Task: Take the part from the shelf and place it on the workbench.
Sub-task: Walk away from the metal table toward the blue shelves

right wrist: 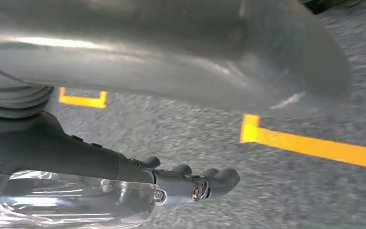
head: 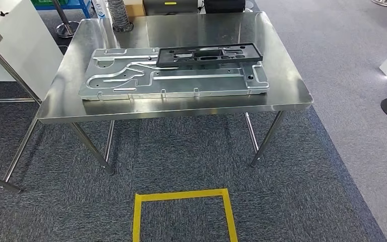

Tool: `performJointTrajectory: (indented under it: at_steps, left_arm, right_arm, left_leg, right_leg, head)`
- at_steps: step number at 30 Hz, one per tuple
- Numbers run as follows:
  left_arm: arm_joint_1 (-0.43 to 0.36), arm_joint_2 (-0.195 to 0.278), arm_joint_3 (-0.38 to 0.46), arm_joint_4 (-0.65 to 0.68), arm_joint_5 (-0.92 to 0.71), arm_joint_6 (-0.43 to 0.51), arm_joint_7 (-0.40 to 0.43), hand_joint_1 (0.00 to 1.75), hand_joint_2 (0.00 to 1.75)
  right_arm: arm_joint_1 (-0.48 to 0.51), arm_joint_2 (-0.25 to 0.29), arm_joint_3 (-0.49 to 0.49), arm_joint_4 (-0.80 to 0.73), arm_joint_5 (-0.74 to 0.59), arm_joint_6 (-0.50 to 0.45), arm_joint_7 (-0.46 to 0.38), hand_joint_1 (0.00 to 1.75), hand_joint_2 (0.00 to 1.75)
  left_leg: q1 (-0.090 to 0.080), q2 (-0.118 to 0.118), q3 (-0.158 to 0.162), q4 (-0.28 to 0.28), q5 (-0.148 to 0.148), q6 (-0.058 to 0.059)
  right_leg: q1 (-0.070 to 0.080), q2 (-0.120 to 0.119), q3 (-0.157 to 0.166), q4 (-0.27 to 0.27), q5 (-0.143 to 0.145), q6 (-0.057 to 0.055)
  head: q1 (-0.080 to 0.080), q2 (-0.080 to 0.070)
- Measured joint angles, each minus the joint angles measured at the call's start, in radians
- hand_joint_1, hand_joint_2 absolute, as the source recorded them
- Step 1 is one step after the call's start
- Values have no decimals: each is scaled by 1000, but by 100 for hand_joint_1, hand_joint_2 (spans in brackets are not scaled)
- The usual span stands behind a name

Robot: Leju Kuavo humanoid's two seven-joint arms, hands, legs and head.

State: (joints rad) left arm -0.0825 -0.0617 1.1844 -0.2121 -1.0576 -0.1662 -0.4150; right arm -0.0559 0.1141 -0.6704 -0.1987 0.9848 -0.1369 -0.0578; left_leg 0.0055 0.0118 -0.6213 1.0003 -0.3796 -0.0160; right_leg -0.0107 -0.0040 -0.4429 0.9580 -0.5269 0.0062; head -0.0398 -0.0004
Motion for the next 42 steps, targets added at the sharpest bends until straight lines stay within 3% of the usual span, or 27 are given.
performJointTrajectory:
  at_steps: [2,4,5,6,7,9,11,12,15,16,18,20,21,22,23,25,27,30,31,32,34,35,36,37,38,40,42]
  left_arm:
    - [3,5,-2,0,1,-4,-12,0,0]
    - [5,6,-3,0,3,-9,-25,0,0]
    - [5,7,-3,0,4,-11,-30,0,0]
    - [5,7,-3,0,6,-12,-33,0,0]
    - [5,7,-3,0,6,-12,-34,0,0]
    - [2,7,-3,0,7,-10,-30,0,0]
    - [-3,8,-3,0,5,-5,-23,0,0]
    - [-5,8,-3,0,3,-4,-19,0,0]
    - [-5,8,-4,0,-1,-3,-12,0,0]
    - [-6,8,-4,0,-4,-3,-11,0,0]
    - [-8,8,-7,0,-12,-2,-10,0,0]
    - [-8,8,-11,0,-17,-3,-10,0,0]
    - [-8,8,-13,0,-19,-3,-10,0,0]
    - [-8,8,-14,0,-20,-3,-9,0,0]
    - [-8,8,-16,0,-20,-3,-9,0,0]
    - [-8,7,-20,0,-20,-1,-6,0,0]
    - [-9,6,-23,0,-21,2,-2,0,0]
    - [-9,5,-24,0,-20,5,5,0,0]
    - [-8,5,-24,0,-19,5,7,0,0]
    - [-6,4,-24,0,-18,6,9,0,0]
    - [-5,1,-24,0,-15,6,10,0,0]
    - [-6,0,-24,0,-13,6,10,0,0]
    - [-6,-2,-24,0,-12,8,10,0,0]
    - [-6,-3,-24,0,-11,11,9,0,0]
    - [-6,-4,-24,0,-10,16,10,0,0]
    - [-7,-5,-24,0,-6,26,13,0,0]
    - [-9,-5,-24,0,-2,34,16,0,0]
  right_arm:
    - [0,1,6,1,8,0,29,0,0]
    - [1,0,8,2,14,0,48,0,0]
    - [2,0,9,2,14,0,50,0,0]
    - [2,0,9,2,15,-1,48,0,0]
    - [2,0,10,2,15,-2,42,0,0]
    - [1,0,10,2,15,-6,24,0,0]
    - [0,0,10,2,13,-11,2,0,0]
    - [-1,1,10,2,11,-13,-12,0,0]
    - [-2,2,8,2,1,-17,-44,0,0]
    - [-3,2,7,2,-1,-19,-50,0,0]
    - [-3,3,5,2,-4,-22,-58,0,0]
    - [-3,4,3,2,-6,-24,-61,0,0]
    - [-3,5,2,2,-6,-24,-61,0,0]
    - [-3,5,2,3,-6,-24,-61,0,0]
    - [-3,5,1,3,-6,-25,-61,0,0]
    - [-5,5,1,2,-4,-25,-57,0,0]
    - [-7,5,1,2,-1,-25,-49,0,0]
    - [-7,6,1,3,0,-23,-39,0,0]
    - [-7,6,1,3,0,-22,-37,0,0]
    - [-7,6,1,4,1,-20,-35,0,0]
    - [-7,5,1,4,3,-15,-31,0,0]
    - [-7,4,1,4,4,-12,-29,0,0]
    - [-7,3,1,4,5,-9,-28,0,0]
    - [-6,2,1,4,6,-7,-28,0,0]
    - [-6,2,1,4,6,-6,-28,0,0]
    - [-5,2,1,4,8,-2,-29,0,0]
    - [-5,2,1,4,10,5,-36,0,0]
  left_leg:
    - [3,-2,-25,61,-68,-8]
    - [6,-3,-61,188,-167,-14]
    - [6,-3,-72,248,-193,-16]
    - [7,-3,-70,285,-195,-17]
    - [7,-3,-52,288,-176,-16]
    - [6,-3,35,191,-128,-11]
    - [3,-5,135,46,-131,-1]
    - [0,-5,162,-2,-143,5]
    - [-2,-3,156,-30,-133,27]
    - [0,-1,147,-32,-122,36]
    - [2,2,124,-35,-100,49]
    - [1,2,97,-33,-78,52]
    - [0,2,82,-31,-67,51]
    - [-1,2,68,-28,-57,50]
    - [-1,2,52,-23,-48,47]
    - [-3,1,26,-12,-34,41]
    - [-4,1,12,-6,-19,31]
    - [-2,1,5,-7,-1,13]
    - [-1,0,-2,5,-17,8]
    - [0,-2,-12,35,-53,4]
    - [3,-4,-44,152,-160,-2]
    - [4,-4,-57,219,-200,-5]
    - [5,-4,-62,270,-214,-7]
    - [5,-4,-53,293,-203,-8]
    - [6,-4,-26,278,-175,-7]
    - [5,-4,73,154,-130,-2]
    - [2,-5,166,11,-146,9]
  right_leg:
    - [-2,-6,-21,-2,22,-17]
    - [2,-8,-51,2,44,-25]
    - [4,-8,-68,5,54,-25]
    - [6,-8,-86,9,65,-25]
    - [7,-8,-104,15,75,-24]
    - [7,-7,-137,27,92,-19]
    - [9,-7,-159,38,107,-9]
    - [10,-8,-165,40,115,-3]
    - [9,-7,-174,39,130,15]
    - [8,-5,-181,54,110,21]
    - [5,0,-210,142,20,30]
    - [2,0,-238,268,-63,37]
    - [1,0,-239,309,-74,39]
    - [0,0,-226,318,-62,40]
    - [-1,0,-191,286,-35,38]
    - [0,0,-85,143,4,31]
    - [5,1,-11,24,2,20]
    - [8,-1,-12,-4,11,1]
    - [6,-3,-20,-6,21,-8]
    - [4,-5,-31,-8,32,-16]
    - [4,-7,-59,-7,55,-25]
    - [5,-7,-75,-6,66,-26]
    - [7,-7,-92,-4,76,-25]
    - [7,-7,-109,0,85,-24]
    - [7,-7,-125,4,95,-22]
    - [8,-7,-153,16,110,-15]
    - [10,-7,-169,28,122,-5]
  head:
    - [0,0]
    - [0,0]
    - [0,0]
    - [0,0]
    - [0,0]
    - [0,0]
    - [0,0]
    - [0,0]
    - [0,0]
    - [0,0]
    - [0,0]
    - [0,0]
    - [0,0]
    - [0,0]
    - [0,0]
    - [0,0]
    - [0,0]
    - [0,0]
    - [0,0]
    - [0,0]
    - [0,0]
    - [-1,0]
    - [-1,0]
    - [0,0]
    - [-1,0]
    - [-1,0]
    - [0,0]
